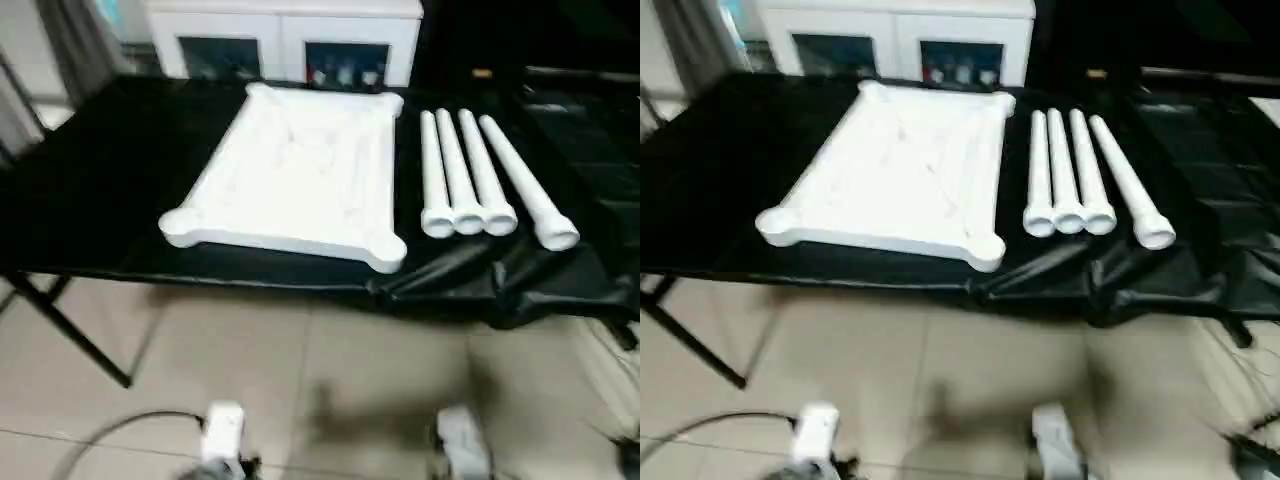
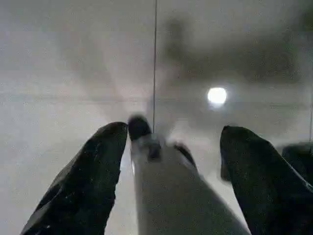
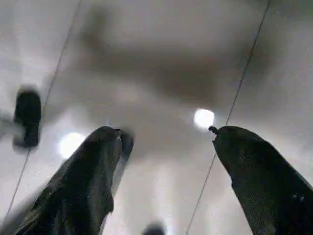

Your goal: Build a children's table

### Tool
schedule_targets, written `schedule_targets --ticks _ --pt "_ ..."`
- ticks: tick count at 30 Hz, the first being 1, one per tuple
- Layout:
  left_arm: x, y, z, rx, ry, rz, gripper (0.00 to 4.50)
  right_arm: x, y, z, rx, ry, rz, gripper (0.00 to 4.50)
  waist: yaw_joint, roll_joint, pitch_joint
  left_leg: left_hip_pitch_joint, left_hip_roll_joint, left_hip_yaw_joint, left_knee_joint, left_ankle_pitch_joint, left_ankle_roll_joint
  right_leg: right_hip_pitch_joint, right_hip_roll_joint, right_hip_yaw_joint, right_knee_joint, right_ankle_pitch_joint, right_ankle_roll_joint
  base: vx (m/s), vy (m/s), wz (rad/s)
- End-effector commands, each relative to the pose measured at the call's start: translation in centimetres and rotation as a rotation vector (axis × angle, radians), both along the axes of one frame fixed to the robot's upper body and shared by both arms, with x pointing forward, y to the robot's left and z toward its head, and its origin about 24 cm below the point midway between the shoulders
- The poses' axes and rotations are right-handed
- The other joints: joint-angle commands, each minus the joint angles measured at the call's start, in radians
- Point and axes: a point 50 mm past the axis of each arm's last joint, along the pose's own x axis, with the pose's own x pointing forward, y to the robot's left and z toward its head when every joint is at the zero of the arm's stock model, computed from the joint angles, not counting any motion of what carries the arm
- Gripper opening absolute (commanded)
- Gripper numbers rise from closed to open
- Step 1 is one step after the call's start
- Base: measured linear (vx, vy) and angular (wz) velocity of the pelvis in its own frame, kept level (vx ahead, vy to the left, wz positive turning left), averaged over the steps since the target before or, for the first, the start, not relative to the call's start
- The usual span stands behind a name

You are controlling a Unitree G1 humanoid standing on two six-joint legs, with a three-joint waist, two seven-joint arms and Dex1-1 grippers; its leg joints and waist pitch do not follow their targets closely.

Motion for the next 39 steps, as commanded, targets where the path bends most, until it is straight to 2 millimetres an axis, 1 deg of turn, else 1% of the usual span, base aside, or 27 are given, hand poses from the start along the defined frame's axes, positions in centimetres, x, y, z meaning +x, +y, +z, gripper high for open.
schedule_targets --ticks 1,3,5,7,9,10,12,14,15,16,18,19,22,23,24,25,27,29,30,31,32,33,34,36,37,38,39 --pt "1.1 -0.1 1.2 -0.03 -0.15 -0.096 3.48 2.0 1.7 1.4 0.084 -0.089 0.174 3.47 0.007 -0.014 -0.043 0.012 0.095 -0.044 -0.067 -0.108 0.174 0.019 -0.108 0.036 -0.054 0.255 -0.267 0.0 0.0 0.0" --pt "1.4 0.0 2.0 -0.059 -0.218 -0.131 3.48 2.8 2.0 2.2 0.123 -0.135 0.237 3.47 0.01 -0.013 -0.045 0.02 0.098 -0.039 -0.062 -0.08 0.193 0.011 -0.099 0.033 -0.046 0.313 -0.275 0.0 0.0 0.0" --pt "1.5 0.1 2.9 -0.081 -0.283 -0.17 3.48 3.3 2.3 3.0 0.164 -0.177 0.297 3.47 0.018 -0.018 -0.046 0.017 0.101 -0.039 -0.057 -0.057 0.208 0.012 -0.1 0.031 -0.037 0.354 -0.277 0.0 0.0 0.0" --pt "1.4 0.1 4.1 -0.103 -0.358 -0.248 3.48 3.5 2.9 4.1 0.211 -0.238 0.408 3.47 0.021 -0.018 -0.04 0.018 0.1 -0.035 -0.06 -0.073 0.208 0.004 -0.092 0.031 -0.04 0.325 -0.273 0.0 0.0 0.0" --pt "0.7 -0.4 5.4 -0.095 -0.426 -0.375 3.48 3.2 3.7 5.5 0.265 -0.324 0.542 3.47 0.035 -0.025 -0.039 0.016 0.107 -0.04 -0.061 -0.089 0.202 0.01 -0.099 0.034 -0.043 0.3 -0.254 0.0 0.0 0.0" --pt "0.2 -1.1 6.3 -0.109 -0.469 -0.441 3.48 3.1 4.1 6.6 0.295 -0.39 0.597 3.47 0.035 -0.023 -0.033 0.02 0.105 -0.038 -0.068 -0.137 0.186 0.002 -0.091 0.036 -0.049 0.251 -0.23 0.0 0.0 0.0" --pt "-0.3 -1.6 7.1 -0.111 -0.507 -0.483 3.48 3.0 4.4 7.4 0.326 -0.437 0.627 3.47 0.035 -0.025 -0.026 0.016 0.112 -0.045 -0.079 -0.179 0.167 0.005 -0.092 0.039 -0.054 0.216 -0.221 0.0 0.0 0.0" --pt "-0.8 -2.2 10.0 -0.105 -0.623 -0.515 3.48 3.0 4.6 10.7 0.428 -0.543 0.676 3.47 0.035 -0.022 -0.02 0.02 0.116 -0.049 -0.091 -0.254 0.139 0.006 -0.091 0.043 -0.064 0.126 -0.217 0.0 0.0 0.0" --pt "-0.8 -2.2 10.0 -0.105 -0.623 -0.515 3.48 3.0 4.6 10.7 0.428 -0.543 0.676 3.47 0.032 -0.019 -0.012 0.023 0.114 -0.047 -0.1 -0.299 0.116 0.002 -0.083 0.042 -0.074 0.059 -0.212 0.0 0.0 0.0" --pt "-0.8 -2.1 11.0 -0.104 -0.654 -0.495 3.48 2.9 4.9 12.0 0.473 -0.57 0.696 3.47 0.03 -0.005 -0.013 0.027 0.106 -0.046 -0.1 -0.318 0.083 -0.004 -0.081 0.045 -0.076 -0.001 -0.214 0.0 0.0 0.0" --pt "-0.8 -1.9 12.4 -0.106 -0.697 -0.458 3.48 2.8 5.3 14.0 0.48 -0.623 0.75 3.47 0.032 -0.008 -0.009 0.026 0.109 -0.047 -0.107 -0.335 0.051 0.004 -0.079 0.048 -0.082 -0.02 -0.196 0.0 0.0 0.0" --pt "-0.4 -1.7 14.2 -0.099 -0.762 -0.415 3.48 3.3 5.6 16.5 0.499 -0.696 0.75 3.47 0.027 -0.011 -0.01 0.025 0.101 -0.045 -0.104 -0.322 0.047 0.0 -0.077 0.048 -0.081 -0.022 -0.19 0.0 0.0 0.0" --pt "0.6 -1.4 17.8 -0.105 -0.874 -0.325 3.51 4.7 5.7 20.5 0.529 -0.815 0.671 3.66 0.028 -0.014 -0.011 0.027 0.097 -0.043 -0.102 -0.272 0.049 -0.001 -0.076 0.05 -0.077 -0.019 -0.187 0.0 0.0 0.0" --pt "2.0 -1.1 19.8 -0.137 -0.913 -0.205 3.52 6.6 4.9 22.2 0.548 -0.858 0.499 3.82 0.03 -0.017 -0.012 0.026 0.095 -0.043 -0.1 -0.26 0.05 -0.002 -0.078 0.05 -0.077 -0.023 -0.19 0.0 0.0 0.0" --pt "3.1 -0.8 21.5 -0.158 -0.967 -0.138 3.52 7.8 4.5 23.3 0.588 -0.879 0.376 3.82 0.026 -0.011 -0.013 0.03 0.088 -0.042 -0.1 -0.257 0.027 -0.009 -0.075 0.049 -0.075 -0.058 -0.21 0.0 0.0 0.0" --pt "4.4 -0.5 23.4 -0.186 -1.024 -0.053 3.77 9.0 3.9 24.2 0.587 -0.899 0.254 3.85 0.026 -0.018 -0.012 0.033 0.083 -0.04 -0.095 -0.235 0.009 -0.011 -0.073 0.051 -0.073 -0.071 -0.212 0.0 0.0 0.0" --pt "5.3 -0.2 24.6 -0.2 -1.058 0.012 3.84 9.6 3.6 24.7 0.541 -0.92 0.196 4.05 0.033 -0.017 -0.013 0.038 0.076 -0.036 -0.089 -0.231 -0.022 -0.018 -0.069 0.05 -0.075 -0.092 -0.202 0.0 0.0 0.0" --pt "6.8 0.5 25.7 -0.132 -1.107 0.065 4.03 10.2 3.6 24.9 0.494 -0.94 0.096 4.26 0.028 -0.026 -0.006 0.029 0.075 -0.033 -0.095 -0.197 -0.029 -0.016 -0.06 0.05 -0.076 -0.042 -0.157 0.0 0.0 0.0" --pt "7.2 0.5 25.9 -0.126 -1.11 0.084 4.17 10.3 3.6 25.0 0.489 -0.941 0.075 4.27 0.028 -0.038 -0.013 0.028 0.07 -0.034 -0.09 -0.165 -0.027 -0.008 -0.061 0.05 -0.067 -0.003 -0.136 0.0 0.0 0.0" --pt "7.2 0.5 25.9 -0.126 -1.11 0.084 4.25 10.3 3.6 25.0 0.489 -0.941 0.075 4.35 0.028 -0.033 -0.025 0.028 0.069 -0.037 -0.08 -0.087 -0.019 -0.002 -0.06 0.048 -0.056 0.112 -0.124 0.0 0.0 0.0" --pt "7.4 0.4 26.0 -0.104 -1.113 0.09 4.29 10.3 3.5 25.1 0.47 -0.96 0.053 4.43 0.026 -0.055 -0.024 0.027 0.067 -0.033 -0.074 -0.042 -0.003 0.0 -0.055 0.047 -0.054 0.184 -0.12 0.0 0.0 0.0" --pt "7.7 0.4 26.1 -0.047 -1.103 0.1 4.36 10.5 3.1 25.3 0.426 -0.983 0.008 4.49 0.029 -0.055 -0.03 0.02 0.064 -0.035 -0.064 0.058 0.024 0.005 -0.052 0.045 -0.035 0.342 -0.116 0.0 0.0 0.0" --pt "7.8 0.3 26.0 -0.016 -1.093 0.096 4.44 10.6 2.9 25.2 0.416 -0.992 -0.029 4.5 0.03 -0.05 -0.038 0.022 0.061 -0.034 -0.052 0.125 0.043 -0.001 -0.046 0.042 -0.024 0.46 -0.114 0.0 0.0 0.0" --pt "8.0 -0.1 25.8 0.012 -1.078 0.1 4.44 10.7 2.3 25.3 0.411 -0.999 -0.098 4.5 0.029 -0.047 -0.046 0.017 0.058 -0.033 -0.043 0.177 0.055 0.001 -0.044 0.039 -0.012 0.577 -0.109 0.0 0.0 0.0" --pt "8.3 -0.4 26.0 0.015 -1.062 0.1 4.44 10.8 2.0 25.8 0.38 -1.037 -0.137 4.5 0.029 -0.024 -0.045 0.018 0.059 -0.033 -0.039 0.186 0.04 -0.007 -0.039 0.037 -0.01 0.607 -0.099 0.0 0.0 0.0" --pt "8.5 -0.5 26.1 0.015 -1.049 0.098 4.44 10.9 1.8 26.0 0.284 -1.061 -0.173 4.5 0.027 -0.033 -0.042 0.016 0.058 -0.031 -0.04 0.168 0.03 -0.008 -0.037 0.037 -0.011 0.602 -0.095 0.0 0.0 0.0" --pt "8.7 -0.8 25.9 0.001 -1.028 0.077 4.44 10.9 1.7 25.8 0.263 -1.041 -0.193 4.5 0.03 -0.018 -0.046 0.022 0.055 -0.031 -0.041 0.135 -0.003 -0.009 -0.034 0.034 -0.013 0.559 -0.092 0.0 0.0 0.0"
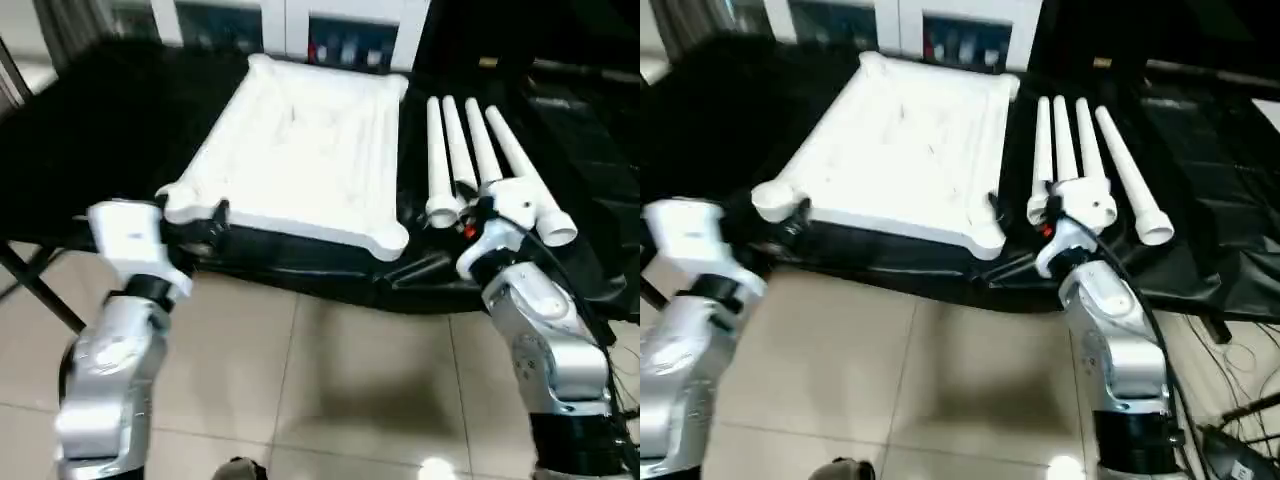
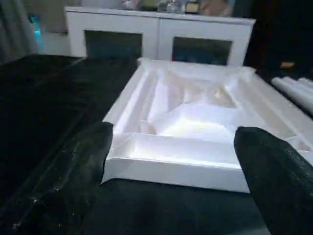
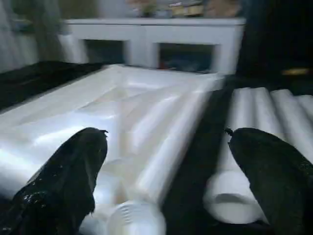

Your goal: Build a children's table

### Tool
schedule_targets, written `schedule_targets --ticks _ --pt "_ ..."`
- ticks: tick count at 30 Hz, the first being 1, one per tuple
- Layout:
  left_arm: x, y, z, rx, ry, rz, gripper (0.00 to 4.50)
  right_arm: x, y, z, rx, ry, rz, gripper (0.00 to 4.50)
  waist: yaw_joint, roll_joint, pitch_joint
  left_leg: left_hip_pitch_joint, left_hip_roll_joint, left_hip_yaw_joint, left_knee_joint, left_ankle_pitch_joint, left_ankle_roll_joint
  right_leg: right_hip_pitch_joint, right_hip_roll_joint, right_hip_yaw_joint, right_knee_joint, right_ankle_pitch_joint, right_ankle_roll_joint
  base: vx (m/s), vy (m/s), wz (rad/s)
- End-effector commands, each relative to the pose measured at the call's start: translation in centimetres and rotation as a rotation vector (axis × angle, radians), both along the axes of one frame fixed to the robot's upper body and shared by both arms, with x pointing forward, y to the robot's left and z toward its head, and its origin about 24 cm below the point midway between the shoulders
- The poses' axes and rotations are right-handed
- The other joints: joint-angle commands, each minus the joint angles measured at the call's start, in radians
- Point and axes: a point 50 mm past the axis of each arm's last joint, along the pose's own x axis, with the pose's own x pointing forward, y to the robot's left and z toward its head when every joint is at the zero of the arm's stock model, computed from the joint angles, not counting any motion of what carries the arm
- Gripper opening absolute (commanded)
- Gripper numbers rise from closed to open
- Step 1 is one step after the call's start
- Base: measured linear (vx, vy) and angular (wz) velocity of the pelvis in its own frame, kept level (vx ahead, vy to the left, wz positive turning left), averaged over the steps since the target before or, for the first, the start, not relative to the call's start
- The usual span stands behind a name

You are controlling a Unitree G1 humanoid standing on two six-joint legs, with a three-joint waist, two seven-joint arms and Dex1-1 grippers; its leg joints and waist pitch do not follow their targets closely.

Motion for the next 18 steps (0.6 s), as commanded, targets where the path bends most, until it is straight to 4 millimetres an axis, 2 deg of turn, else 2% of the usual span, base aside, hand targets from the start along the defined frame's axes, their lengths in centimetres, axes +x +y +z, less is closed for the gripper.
schedule_targets --ticks 1,2,3,4,5,6,7,8,9,10,11,12,13,14,15,17,18 --pt "0.3 -0.7 -0.3 0.0 0.043 -0.031 4.44 0.0 -0.9 0.1 -0.03 0.026 -0.089 4.5 -0.005 0.019 -0.079 0.057 0.048 -0.032 -0.049 0.082 -0.002 0.032 -0.041 0.032 -0.032 0.504 -0.113 0.0 0.0 0.0" --pt "0.5 -1.0 -0.4 -0.003 0.049 -0.048 4.44 0.0 -0.9 -0.1 0.001 0.05 -0.07 4.5 -0.006 0.016 -0.072 0.054 0.05 -0.033 -0.058 0.018 -0.015 0.036 -0.045 0.034 -0.038 0.433 -0.114 0.0 0.0 0.0" --pt "0.8 -1.2 -0.5 -0.005 0.06 -0.077 4.44 -0.2 -0.6 -0.7 0.054 0.1 -0.009 4.5 -0.006 0.019 -0.071 0.055 0.05 -0.035 -0.064 -0.058 -0.02 0.039 -0.05 0.036 -0.046 0.342 -0.115 0.0 0.0 0.0" --pt "1.0 -1.2 -0.5 0.004 0.057 -0.076 4.44 -0.3 -0.5 -1.0 0.065 0.114 0.003 4.5 -0.007 0.019 -0.072 0.056 0.055 -0.036 -0.069 -0.1 -0.025 0.04 -0.056 0.038 -0.052 0.264 -0.121 0.0 0.0 0.0" --pt "1.4 -0.6 0.1 -0.048 0.026 -0.036 4.44 -0.3 -0.4 -1.4 0.045 0.128 0.003 4.5 -0.007 0.015 -0.076 0.058 0.058 -0.036 -0.069 -0.109 -0.027 0.041 -0.058 0.039 -0.055 0.234 -0.125 0.0 0.0 0.0" --pt "2.6 1.9 2.1 -0.156 -0.081 0.163 4.44 0.1 -0.1 -1.3 0.016 0.107 -0.01 4.5 -0.01 0.0 -0.079 0.055 0.058 -0.033 -0.068 -0.1 -0.033 0.045 -0.059 0.04 -0.055 0.214 -0.138 -0.051 -0.005 0.0" --pt "2.8 2.4 2.5 -0.157 -0.104 0.202 4.44 0.2 0.0 -1.2 0.018 0.1 -0.013 4.5 -0.008 0.004 -0.079 0.058 0.057 -0.032 -0.068 -0.103 -0.035 0.043 -0.064 0.04 -0.057 0.19 -0.159 -0.069 -0.004 -0.02" --pt "3.1 3.5 3.3 -0.153 -0.162 0.301 4.44 0.5 0.0 -1.0 0.024 0.083 -0.024 4.5 -0.008 0.003 -0.079 0.053 0.057 -0.035 -0.069 -0.105 -0.028 0.045 -0.066 0.04 -0.06 0.175 -0.16 -0.069 -0.004 -0.02" --pt "3.2 4.5 4.1 -0.102 -0.231 0.439 4.44 0.9 0.1 -0.8 0.007 0.069 -0.054 4.5 -0.013 0.001 -0.077 0.05 0.059 -0.038 -0.074 -0.121 -0.027 0.046 -0.067 0.039 -0.063 0.132 -0.155 -0.074 -0.008 -0.05" --pt "3.2 4.5 4.1 -0.102 -0.231 0.439 4.44 0.9 0.1 -0.8 0.007 0.069 -0.054 4.5 -0.02 0.0 -0.076 0.051 0.062 -0.04 -0.074 -0.138 -0.031 0.045 -0.065 0.039 -0.066 0.097 -0.14 -0.061 -0.002 -0.04" --pt "3.2 4.7 4.4 -0.092 -0.249 0.495 4.44 1.3 0.1 -0.6 -0.003 0.063 -0.066 4.5 -0.023 -0.002 -0.077 0.052 0.061 -0.039 -0.073 -0.139 -0.032 0.043 -0.065 0.039 -0.065 0.089 -0.14 -0.061 -0.002 -0.04" --pt "3.3 4.6 4.3 -0.11 -0.23 0.47 4.44 1.4 0.2 -0.5 0.008 0.059 -0.058 4.5 -0.023 -0.005 -0.075 0.055 0.062 -0.036 -0.072 -0.146 -0.031 0.038 -0.067 0.04 -0.066 0.057 -0.14 0.0 0.0 0.0" --pt "3.4 4.2 4.3 -0.11 -0.21 0.426 4.44 1.6 0.3 -0.3 0.021 0.055 -0.055 4.5 -0.021 -0.004 -0.074 0.058 0.061 -0.033 -0.072 -0.156 -0.032 0.032 -0.069 0.042 -0.07 0.014 -0.146 0.0 0.0 0.0" --pt "3.5 3.5 4.1 -0.089 -0.178 0.345 4.44 1.8 0.3 -0.2 0.033 0.07 -0.063 4.5 -0.021 -0.002 -0.075 0.057 0.061 -0.034 -0.073 -0.157 -0.034 0.031 -0.068 0.042 -0.07 0.0 -0.147 0.0 0.0 0.0" --pt "3.3 2.7 3.9 -0.079 -0.163 0.256 4.44 1.9 0.4 -0.2 0.078 0.096 -0.054 4.5 -0.018 0.001 -0.076 0.061 0.061 -0.034 -0.073 -0.155 -0.038 0.025 -0.066 0.041 -0.07 -0.014 -0.146 0.0 0.0 0.0" --pt "2.9 1.5 3.2 -0.054 -0.144 0.132 4.44 1.9 0.5 0.0 0.133 0.113 -0.046 4.5 -0.013 0.007 -0.078 0.062 0.063 -0.034 -0.075 -0.166 -0.046 0.02 -0.064 0.042 -0.069 -0.013 -0.145 0.0 0.0 0.0" --pt "2.6 0.8 2.2 -0.066 -0.104 0.08 4.44 2.0 0.7 0.1 0.132 0.102 -0.031 4.5 -0.007 0.011 -0.078 0.063 0.064 -0.034 -0.076 -0.169 -0.057 0.017 -0.061 0.041 -0.068 0.003 -0.141 0.0 0.0 0.0"
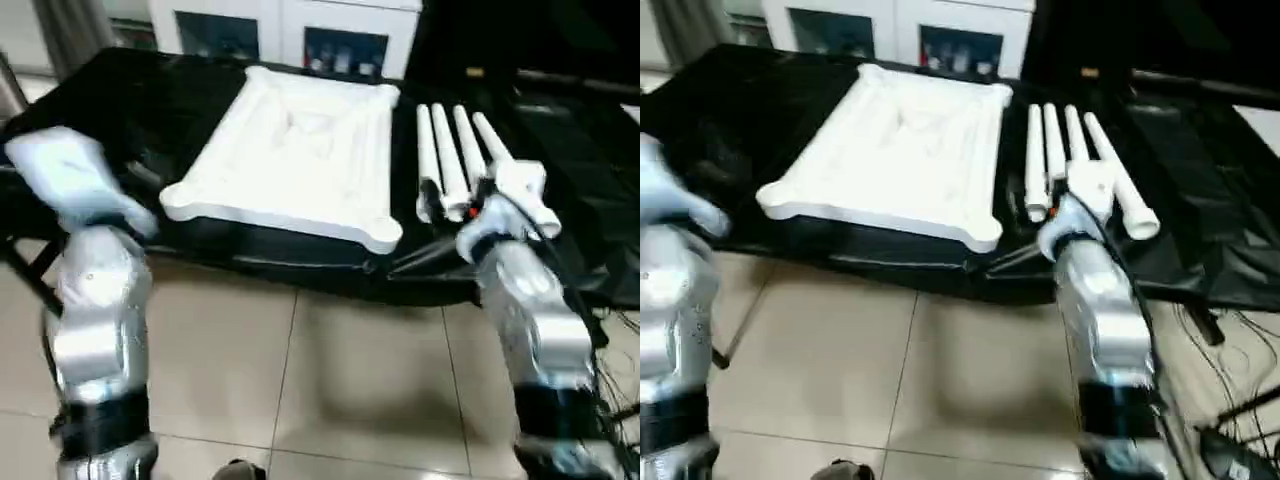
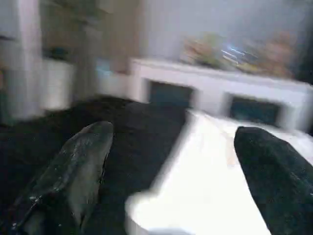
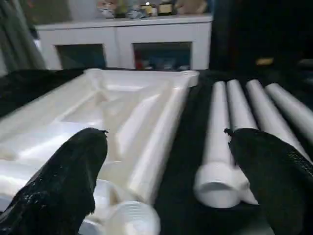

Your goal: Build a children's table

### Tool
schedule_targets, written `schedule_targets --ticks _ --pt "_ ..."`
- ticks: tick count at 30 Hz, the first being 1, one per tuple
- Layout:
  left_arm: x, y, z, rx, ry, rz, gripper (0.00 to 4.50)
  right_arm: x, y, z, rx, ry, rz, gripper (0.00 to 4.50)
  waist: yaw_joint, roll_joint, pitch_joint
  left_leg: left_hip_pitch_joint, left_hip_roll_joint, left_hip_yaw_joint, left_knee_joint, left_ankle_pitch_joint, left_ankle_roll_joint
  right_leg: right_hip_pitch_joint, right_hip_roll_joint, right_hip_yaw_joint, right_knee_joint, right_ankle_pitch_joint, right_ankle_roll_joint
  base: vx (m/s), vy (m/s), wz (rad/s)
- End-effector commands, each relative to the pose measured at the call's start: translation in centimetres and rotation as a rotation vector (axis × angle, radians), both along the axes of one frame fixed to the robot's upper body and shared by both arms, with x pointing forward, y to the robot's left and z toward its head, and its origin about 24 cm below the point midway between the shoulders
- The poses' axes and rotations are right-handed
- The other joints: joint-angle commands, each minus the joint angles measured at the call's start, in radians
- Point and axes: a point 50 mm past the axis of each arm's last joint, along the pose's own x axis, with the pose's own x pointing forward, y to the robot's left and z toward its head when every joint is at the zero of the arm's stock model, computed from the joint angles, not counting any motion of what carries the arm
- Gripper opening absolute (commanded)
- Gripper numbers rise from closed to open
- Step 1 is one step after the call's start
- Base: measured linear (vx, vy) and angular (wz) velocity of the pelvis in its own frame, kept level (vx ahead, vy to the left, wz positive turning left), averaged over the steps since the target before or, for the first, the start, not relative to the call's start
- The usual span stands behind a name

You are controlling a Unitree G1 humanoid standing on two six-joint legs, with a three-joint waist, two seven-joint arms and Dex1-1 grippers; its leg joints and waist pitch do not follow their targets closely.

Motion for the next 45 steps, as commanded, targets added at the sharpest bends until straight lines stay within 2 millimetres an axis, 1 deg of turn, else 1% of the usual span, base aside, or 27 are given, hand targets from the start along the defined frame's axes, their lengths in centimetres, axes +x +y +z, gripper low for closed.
schedule_targets --ticks 1,2,3,6,9,15,16,17,19,20,21,23,25,26,27,28,29,31,33,36,38,40,41,42,43,44,45 --pt "-0.4 -1.6 -0.9 -0.007 0.039 -0.12 4.44 0.0 -0.4 0.2 0.008 -0.003 -0.005 4.5 0.002 0.018 -0.075 0.051 0.058 -0.032 -0.077 -0.188 -0.067 0.009 -0.067 0.039 -0.065 0.0 -0.125 0.0 0.0 0.0" --pt "-0.8 -2.1 -2.7 0.011 0.112 -0.132 4.44 0.0 -0.1 0.5 -0.04 -0.048 -0.001 4.5 0.006 0.019 -0.077 0.051 0.057 -0.031 -0.075 -0.184 -0.072 0.009 -0.067 0.039 -0.063 0.017 -0.124 0.0 0.0 0.0" --pt "-0.9 -2.2 -2.9 0.019 0.121 -0.133 4.44 0.0 0.0 0.5 -0.04 -0.057 0.005 4.5 0.006 0.016 -0.076 0.043 0.055 -0.031 -0.076 -0.175 -0.074 0.014 -0.067 0.039 -0.063 0.046 -0.119 0.0 0.0 0.0" --pt "-1.5 -2.7 -4.2 0.082 0.159 -0.149 4.44 -0.1 0.3 0.9 -0.059 -0.12 0.013 4.5 0.009 0.016 -0.081 0.042 0.054 -0.031 -0.072 -0.166 -0.058 0.016 -0.069 0.039 -0.061 0.081 -0.112 0.0 0.0 0.0" --pt "-2.3 -3.5 -6.4 0.097 0.226 -0.191 4.44 -1.0 0.9 -0.9 -0.079 -0.046 0.092 4.5 0.008 0.012 -0.078 0.042 0.055 -0.032 -0.074 -0.182 -0.051 0.018 -0.068 0.039 -0.065 0.055 -0.117 0.0 0.0 0.0" --pt "-2.4 -4.5 -6.2 0.085 0.2 -0.265 4.44 -1.8 1.2 -2.8 -0.136 -0.002 0.145 4.5 0.005 0.011 -0.074 0.044 0.057 -0.033 -0.081 -0.251 -0.051 0.013 -0.069 0.041 -0.075 -0.046 -0.126 0.0 0.0 0.0" --pt "-2.4 -4.5 -6.2 0.088 0.2 -0.267 4.44 -1.8 1.2 -2.8 -0.135 0.0 0.144 4.5 0.006 0.012 -0.073 0.048 0.058 -0.034 -0.084 -0.293 -0.058 0.014 -0.071 0.04 -0.079 -0.102 -0.118 0.0 0.0 0.0" --pt "-2.3 -4.9 -6.0 0.136 0.199 -0.291 4.44 -1.8 1.2 -3.2 -0.128 0.015 0.133 4.5 0.004 0.013 -0.068 0.061 0.059 -0.036 -0.088 -0.396 -0.074 0.013 -0.073 0.041 -0.091 -0.24 -0.098 0.0 0.0 0.0" --pt "-2.0 -5.2 -5.8 0.177 0.188 -0.294 4.44 -1.9 1.2 -3.4 -0.134 0.023 0.129 4.5 -0.006 0.018 -0.048 0.103 0.051 -0.042 -0.09 -0.633 -0.096 0.004 -0.065 0.027 -0.136 -0.534 -0.061 0.0 0.0 0.0" --pt "-2.0 -5.3 -5.8 0.179 0.187 -0.293 4.44 -1.9 1.2 -3.4 -0.135 0.023 0.129 4.5 -0.008 0.017 -0.043 0.116 0.05 -0.044 -0.09 -0.673 -0.095 0.005 -0.062 0.019 -0.146 -0.591 -0.055 0.0 0.0 0.0" --pt "-1.9 -5.3 -5.6 0.173 0.178 -0.292 4.44 -1.9 1.2 -3.4 -0.137 0.022 0.13 4.5 -0.016 0.017 -0.04 0.132 0.045 -0.048 -0.088 -0.717 -0.09 0.02 -0.057 0.003 -0.161 -0.654 -0.048 0.0 0.0 0.0" --pt "-1.5 -5.5 -5.2 0.143 0.158 -0.283 4.44 -1.9 1.1 -3.4 -0.135 0.021 0.127 4.5 -0.025 0.02 -0.037 0.129 0.045 -0.054 -0.097 -0.723 -0.086 0.046 -0.056 -0.01 -0.171 -0.662 -0.042 0.029 0.033 -0.19" --pt "-1.4 -5.6 -5.1 0.145 0.154 -0.287 4.44 -1.8 1.1 -3.3 -0.13 0.021 0.122 4.5 -0.037 0.033 -0.042 0.138 0.048 -0.065 -0.11 -0.742 -0.084 0.063 -0.055 -0.017 -0.169 -0.58 -0.061 0.047 0.04 -0.18" --pt "-1.4 -5.6 -5.0 0.151 0.154 -0.292 4.44 -1.7 1.0 -3.2 -0.124 0.017 0.118 4.5 -0.045 0.03 -0.045 0.133 0.048 -0.067 -0.112 -0.731 -0.08 0.071 -0.056 -0.018 -0.166 -0.551 -0.068 0.053 0.041 -0.16" --pt "-1.5 -5.6 -5.0 0.161 0.148 -0.297 4.44 -1.6 1.0 -3.1 -0.124 0.013 0.117 4.5 -0.051 0.025 -0.052 0.111 0.044 -0.067 -0.116 -0.675 -0.064 0.096 -0.059 -0.017 -0.161 -0.507 -0.075 0.079 0.041 -0.21" --pt "-1.5 -5.6 -5.0 0.162 0.147 -0.297 4.44 -1.6 1.0 -3.1 -0.124 0.013 0.117 4.5 -0.048 0.025 -0.06 0.105 0.038 -0.057 -0.116 -0.602 -0.037 0.106 -0.065 -0.009 -0.161 -0.47 -0.093 0.089 0.026 -0.13" --pt "-1.5 -5.6 -5.0 0.16 0.149 -0.296 4.44 -1.5 1.0 -3.1 -0.126 0.009 0.116 4.5 -0.049 0.02 -0.062 0.109 0.038 -0.052 -0.114 -0.577 -0.025 0.103 -0.066 -0.007 -0.161 -0.451 -0.109 0.089 0.026 -0.13" --pt "-1.6 -5.4 -5.0 0.158 0.152 -0.291 4.44 -1.4 1.0 -3.0 -0.127 0.007 0.116 4.5 -0.049 0.019 -0.073 0.099 0.034 -0.04 -0.108 -0.442 0.024 0.122 -0.063 -0.001 -0.149 -0.345 -0.169 0.091 -0.002 0.0" --pt "-1.7 -5.2 -5.0 0.161 0.153 -0.276 4.44 -1.3 1.2 -2.9 -0.131 0.004 0.132 4.5 -0.046 0.019 -0.079 0.108 0.034 -0.035 -0.103 -0.358 0.063 0.122 -0.056 -0.004 -0.136 -0.243 -0.207 0.107 -0.016 0.03" --pt "-1.8 -5.1 -5.0 0.162 0.155 -0.269 4.44 -1.3 1.4 -2.8 -0.147 -0.002 0.155 4.5 -0.036 0.009 -0.092 0.092 0.015 -0.03 -0.083 -0.168 0.143 0.151 -0.044 -0.005 -0.114 -0.047 -0.216 0.127 -0.025 0.03" --pt "-1.8 -5.0 -5.1 0.164 0.16 -0.264 4.44 -1.2 1.5 -2.9 -0.158 0.0 0.165 4.5 -0.028 0.009 -0.099 0.096 0.007 -0.035 -0.072 -0.061 0.2 0.157 -0.031 -0.008 -0.094 0.066 -0.2 0.142 -0.018 0.04" --pt "-1.9 -5.0 -5.1 0.163 0.16 -0.264 4.44 -1.2 1.5 -2.9 -0.159 0.001 0.165 4.5 -0.03 0.013 -0.104 0.119 0.011 -0.054 -0.061 0.055 0.275 0.141 -0.014 -0.021 -0.065 0.154 -0.166 0.137 -0.018 0.06" --pt "-1.9 -5.0 -5.1 0.161 0.161 -0.264 4.44 -1.2 1.5 -2.9 -0.157 0.002 0.165 4.5 -0.039 0.012 -0.107 0.161 0.029 -0.078 -0.051 0.135 0.353 0.105 -0.006 -0.029 -0.036 0.185 -0.132 0.134 -0.02 0.08" --pt "-2.0 -5.1 -5.2 0.158 0.162 -0.265 4.44 -1.2 1.4 -2.9 -0.157 0.002 0.166 4.5 -0.054 0.013 -0.107 0.221 0.067 -0.12 -0.034 0.219 0.441 0.032 -0.018 -0.031 -0.002 0.128 -0.102 0.112 -0.038 0.1" --pt "-2.0 -5.1 -5.2 0.158 0.163 -0.267 4.44 -1.2 1.4 -2.9 -0.157 0.003 0.168 4.5 -0.063 0.001 -0.1 0.233 0.088 -0.141 -0.025 0.249 0.499 -0.001 -0.044 -0.016 0.011 0.056 -0.079 0.088 -0.053 0.04" --pt "-2.1 -5.1 -5.2 0.157 0.164 -0.269 4.44 -1.2 1.4 -2.9 -0.156 0.003 0.17 4.5 -0.057 -0.007 -0.097 0.219 0.074 -0.13 -0.016 0.25 0.494 0.008 -0.053 -0.004 0.004 0.066 -0.075 0.088 -0.053 0.04" --pt "-2.1 -5.1 -5.2 0.157 0.164 -0.269 4.44 -1.2 1.4 -2.9 -0.156 0.003 0.17 4.5 -0.026 -0.043 -0.086 0.069 -0.056 -0.04 0.032 0.126 0.399 0.15 -0.048 0.055 -0.05 0.216 -0.081 0.087 -0.049 0.06"
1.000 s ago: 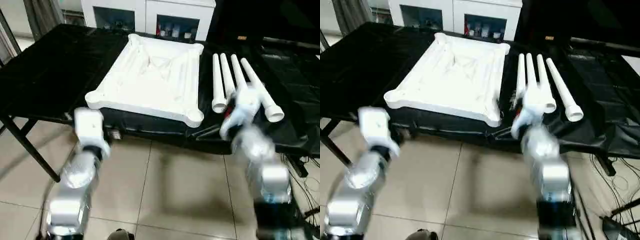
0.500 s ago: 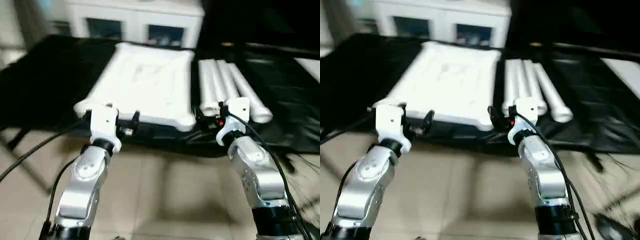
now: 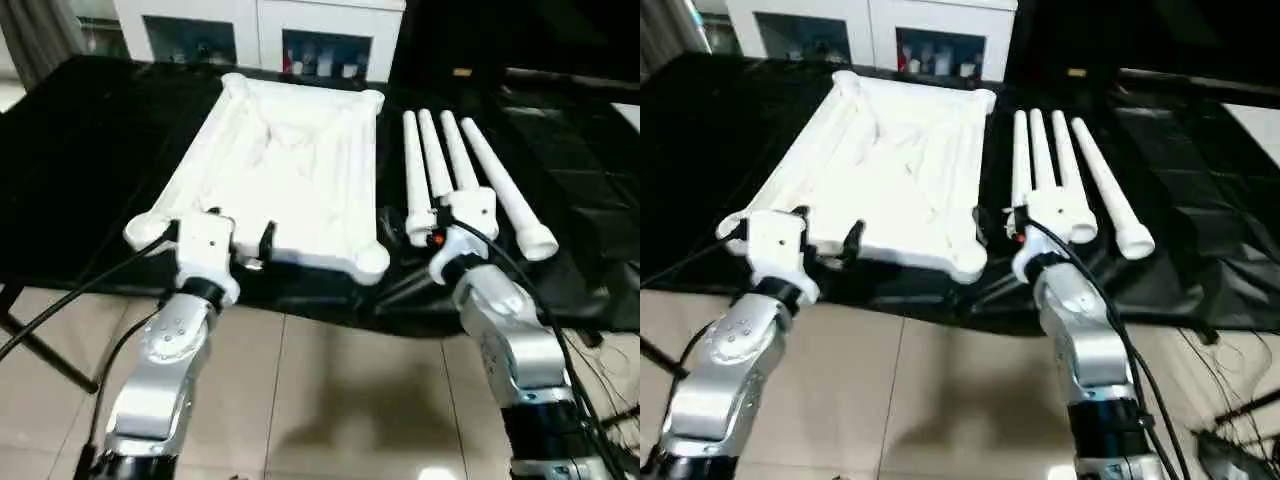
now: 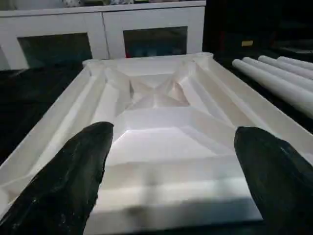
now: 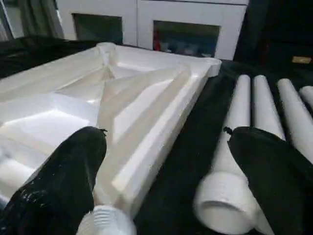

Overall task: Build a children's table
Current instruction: Rotate table base

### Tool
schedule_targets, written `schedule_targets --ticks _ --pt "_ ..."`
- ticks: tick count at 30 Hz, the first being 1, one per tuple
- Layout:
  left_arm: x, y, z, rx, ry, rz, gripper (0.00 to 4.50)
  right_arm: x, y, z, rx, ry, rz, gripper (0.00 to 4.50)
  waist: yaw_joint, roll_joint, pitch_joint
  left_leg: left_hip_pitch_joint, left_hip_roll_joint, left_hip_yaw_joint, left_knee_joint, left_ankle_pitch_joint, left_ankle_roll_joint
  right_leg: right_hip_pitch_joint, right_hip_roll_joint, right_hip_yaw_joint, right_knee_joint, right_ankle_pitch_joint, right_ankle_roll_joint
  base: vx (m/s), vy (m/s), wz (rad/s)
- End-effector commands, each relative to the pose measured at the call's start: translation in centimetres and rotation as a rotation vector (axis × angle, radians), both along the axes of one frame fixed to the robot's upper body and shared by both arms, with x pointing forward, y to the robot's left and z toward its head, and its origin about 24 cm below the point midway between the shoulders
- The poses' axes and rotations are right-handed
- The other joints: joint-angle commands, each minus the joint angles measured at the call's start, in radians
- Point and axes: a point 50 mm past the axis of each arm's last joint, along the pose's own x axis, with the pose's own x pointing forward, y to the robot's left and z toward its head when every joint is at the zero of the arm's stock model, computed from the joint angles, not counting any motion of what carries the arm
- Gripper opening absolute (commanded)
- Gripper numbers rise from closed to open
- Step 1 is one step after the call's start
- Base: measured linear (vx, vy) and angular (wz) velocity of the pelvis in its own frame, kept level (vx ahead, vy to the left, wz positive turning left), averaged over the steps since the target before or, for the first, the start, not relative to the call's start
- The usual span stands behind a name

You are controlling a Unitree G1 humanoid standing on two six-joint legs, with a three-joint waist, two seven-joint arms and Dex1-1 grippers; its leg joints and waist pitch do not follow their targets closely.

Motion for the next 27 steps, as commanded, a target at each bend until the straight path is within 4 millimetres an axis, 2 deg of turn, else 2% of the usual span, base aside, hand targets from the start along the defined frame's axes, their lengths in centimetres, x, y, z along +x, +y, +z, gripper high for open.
schedule_targets --ticks 1,2,3,4,5,6,7,8,9,10,11,12,13,14,15,16,17,18,19,20,21,22,23,24,25,26,27 --pt "-0.23 -0.5 0.24 -0.004 -0.005 -0.017 4.44 -0.11 -0.58 0.0 -0.01 -0.002 -0.012 4.5 0.037 -0.011 -0.049 -0.074 -0.034 0.004 0.021 0.14 0.287 0.114 -0.073 0.105 -0.124 0.31 -0.113 0.085 -0.04 0.17" --pt "-0.21 -0.6 0.25 -0.007 -0.003 -0.024 4.44 -0.09 -0.68 0.03 -0.012 -0.001 -0.012 4.5 0.054 -0.007 -0.07 -0.129 -0.004 -0.026 0.052 0.081 0.172 0.173 -0.101 0.13 -0.123 0.387 -0.156 0.085 -0.04 0.17" --pt "-0.2 -0.64 0.25 -0.007 -0.002 -0.027 4.44 -0.08 -0.72 0.05 -0.014 -0.002 -0.012 4.5 0.062 0.019 -0.074 -0.116 0.02 -0.038 0.003 0.115 0.093 0.169 -0.049 0.089 -0.095 0.529 -0.14 0.093 -0.012 0.21" --pt "-0.19 -0.7 0.23 -0.01 -0.001 -0.032 4.44 -0.09 -0.79 0.04 -0.015 -0.003 -0.014 4.5 0.029 0.057 -0.084 -0.01 0.052 -0.07 -0.044 0.265 0.11 0.097 0.054 -0.007 -0.016 0.539 -0.054 0.126 -0.042 0.06" --pt "-0.2 -0.71 0.22 -0.011 0.0 -0.033 4.44 -0.1 -0.82 0.04 -0.016 -0.003 -0.015 4.5 -0.009 0.072 -0.098 0.108 0.1 -0.144 -0.036 0.403 0.254 -0.019 0.064 -0.039 0.051 0.395 -0.002 0.126 -0.042 0.06" --pt "-0.19 -0.73 0.22 -0.011 0.0 -0.035 4.44 -0.11 -0.85 0.06 -0.017 -0.004 -0.018 4.5 -0.043 0.069 -0.108 0.21 0.196 -0.234 -0.045 0.529 0.504 -0.162 0.005 -0.031 0.102 -0.032 0.045 0.123 -0.089 -0.12" --pt "-0.19 -0.74 0.22 -0.011 0.0 -0.036 4.44 -0.12 -0.87 0.07 -0.017 -0.004 -0.019 4.5 -0.035 0.064 -0.103 0.191 0.203 -0.231 -0.041 0.586 0.531 -0.175 -0.011 -0.019 0.113 -0.054 0.053 0.063 -0.062 -0.17" --pt "-0.18 -0.73 0.23 -0.011 -0.001 -0.036 4.44 -0.14 -0.87 0.1 -0.016 -0.005 -0.019 4.5 -0.027 0.051 -0.081 0.116 0.17 -0.163 -0.071 0.548 0.491 -0.169 -0.014 -0.013 0.124 0.049 0.059 0.063 -0.062 -0.17" --pt "-0.15 -0.7 0.27 -0.01 -0.002 -0.038 4.44 -0.21 -0.81 0.17 -0.014 -0.008 -0.017 4.5 -0.016 0.025 -0.07 0.089 0.107 -0.093 -0.075 0.332 0.397 -0.151 -0.015 0.003 0.042 0.191 -0.013 0.031 -0.06 -0.1" --pt "-0.14 -0.69 0.28 -0.009 -0.002 -0.038 4.44 -0.22 -0.79 0.18 -0.013 -0.009 -0.016 4.5 -0.005 -0.044 -0.067 0.018 -0.005 -0.03 -0.044 0.032 0.252 -0.035 -0.028 0.071 -0.071 0.168 -0.019 0.026 -0.081 0.09" --pt "-0.12 -0.68 0.29 -0.009 -0.002 -0.039 4.44 -0.23 -0.76 0.21 -0.013 -0.01 -0.015 4.5 0.026 -0.05 -0.049 -0.002 -0.045 -0.011 0.008 -0.089 0.184 -0.011 -0.074 0.121 -0.144 -0.16 -0.005 0.026 -0.081 0.09" --pt "-0.11 -0.65 0.33 -0.007 -0.003 -0.044 4.44 -0.3 -0.63 0.26 -0.012 -0.012 -0.011 4.5 0.041 -0.037 -0.06 -0.032 -0.038 -0.049 0.09 -0.06 0.099 0.05 -0.143 0.172 -0.165 -0.446 -0.088 0.047 -0.093 0.1" --pt "-0.12 -0.62 0.35 -0.004 -0.003 -0.049 4.44 -0.35 -0.51 0.3 -0.011 -0.016 -0.006 4.5 0.05 -0.019 -0.06 -0.042 -0.031 -0.06 0.096 -0.03 0.061 0.054 -0.146 0.179 -0.164 -0.46 -0.132 0.064 -0.072 0.01" --pt "-0.12 -0.62 0.36 -0.003 -0.003 -0.05 4.44 -0.36 -0.5 0.3 -0.011 -0.016 -0.005 4.5 0.038 -0.021 -0.048 -0.071 -0.017 -0.075 0.101 0.01 0.016 0.072 -0.138 0.168 -0.162 -0.421 -0.216 0.064 -0.072 0.01" --pt "-0.14 -0.61 0.36 -0.003 -0.003 -0.055 4.44 -0.38 -0.46 0.32 -0.012 -0.017 -0.004 4.5 0.036 -0.002 -0.036 -0.061 0.01 -0.081 0.076 0.028 -0.006 0.053 -0.137 0.141 -0.178 -0.383 -0.299 0.054 -0.008 0.0" --pt "-0.14 -0.59 0.36 -0.003 -0.002 -0.059 4.44 -0.39 -0.47 0.34 -0.011 -0.018 -0.005 4.5 0.029 0.023 -0.035 -0.042 0.029 -0.073 0.004 0.044 -0.005 0.044 -0.089 0.081 -0.175 -0.372 -0.317 0.063 0.049 0.06" --pt "-0.15 -0.57 0.35 -0.002 -0.002 -0.061 4.44 -0.39 -0.49 0.35 -0.008 -0.019 -0.005 4.5 0.023 0.041 -0.038 -0.025 0.038 -0.063 -0.036 0.038 -0.005 0.041 -0.061 0.047 -0.172 -0.362 -0.305 0.063 0.049 0.06" --pt "-0.16 -0.59 0.35 -0.003 0.0 -0.073 4.44 -0.38 -0.59 0.41 -0.01 -0.022 -0.009 4.5 -0.004 0.07 -0.036 -0.01 0.07 -0.088 -0.104 -0.127 -0.004 0.027 0.006 -0.001 -0.125 -0.317 -0.247 0.092 0.081 0.0" --pt "-0.16 -0.59 0.35 -0.003 0.0 -0.074 4.44 -0.38 -0.59 0.41 -0.01 -0.022 -0.009 4.5 -0.019 0.082 -0.039 0.053 0.1 -0.121 -0.12 -0.247 -0.003 -0.021 0.027 -0.013 -0.09 -0.264 -0.227 0.138 0.072 0.03" --pt "-0.15 -0.6 0.34 0.004 0.001 -0.081 4.44 -0.37 -0.67 0.43 -0.008 -0.022 -0.01 4.5 -0.044 0.089 -0.055 0.122 0.141 -0.17 -0.147 -0.439 -0.003 -0.053 0.02 -0.023 -0.018 -0.097 -0.199 0.138 0.072 0.03" --pt "-0.16 -0.61 0.31 0.008 0.004 -0.087 4.44 -0.37 -0.73 0.42 -0.009 -0.022 -0.011 4.5 -0.051 0.09 -0.055 0.139 0.147 -0.194 -0.151 -0.407 0.082 -0.086 0.017 -0.027 0.022 0.016 -0.123 0.136 0.049 0.1" --pt "-0.16 -0.62 0.31 0.008 0.004 -0.088 4.44 -0.37 -0.75 0.42 -0.009 -0.022 -0.012 4.5 -0.056 0.079 -0.05 0.142 0.141 -0.184 -0.143 -0.326 0.191 -0.115 0.004 -0.025 0.035 0.064 -0.068 0.107 0.026 0.03" --pt "-0.16 -0.61 0.29 0.009 0.005 -0.09 4.44 -0.36 -0.8 0.42 -0.008 -0.023 -0.014 4.5 -0.061 0.071 -0.051 0.136 0.129 -0.177 -0.141 -0.291 0.23 -0.111 -0.004 -0.021 0.026 0.082 -0.06 0.107 0.026 0.03" --pt "-0.17 -0.59 0.29 0.01 0.006 -0.093 4.44 -0.37 -0.81 0.43 -0.005 -0.023 -0.017 4.5 -0.061 0.052 -0.051 0.119 0.081 -0.13 -0.125 -0.246 0.247 -0.096 -0.022 -0.006 -0.032 0.122 -0.079 0.104 -0.02 0.07" --pt "-0.17 -0.59 0.29 0.01 0.006 -0.094 4.44 -0.37 -0.81 0.43 -0.004 -0.023 -0.018 4.5 -0.057 0.032 -0.054 0.086 0.043 -0.095 -0.108 -0.242 0.229 -0.055 -0.039 0.017 -0.074 0.128 -0.094 0.097 -0.075 0.11" --pt "-0.17 -0.59 0.29 0.01 0.006 -0.095 4.44 -0.38 -0.81 0.44 -0.004 -0.023 -0.018 4.5 -0.016 -0.005 -0.065 -0.024 -0.047 -0.037 0.013 -0.15 0.187 0.079 -0.114 0.121 -0.155 -0.087 -0.173 0.097 -0.075 0.11" --pt "-0.16 -0.56 0.3 0.011 0.006 -0.095 4.44 -0.41 -0.74 0.44 0.002 -0.022 -0.018 4.5 0.012 -0.005 -0.07 -0.081 -0.014 -0.064 0.097 -0.038 0.112 0.122 -0.187 0.167 -0.179 -0.238 -0.271 0.113 -0.07 0.03"
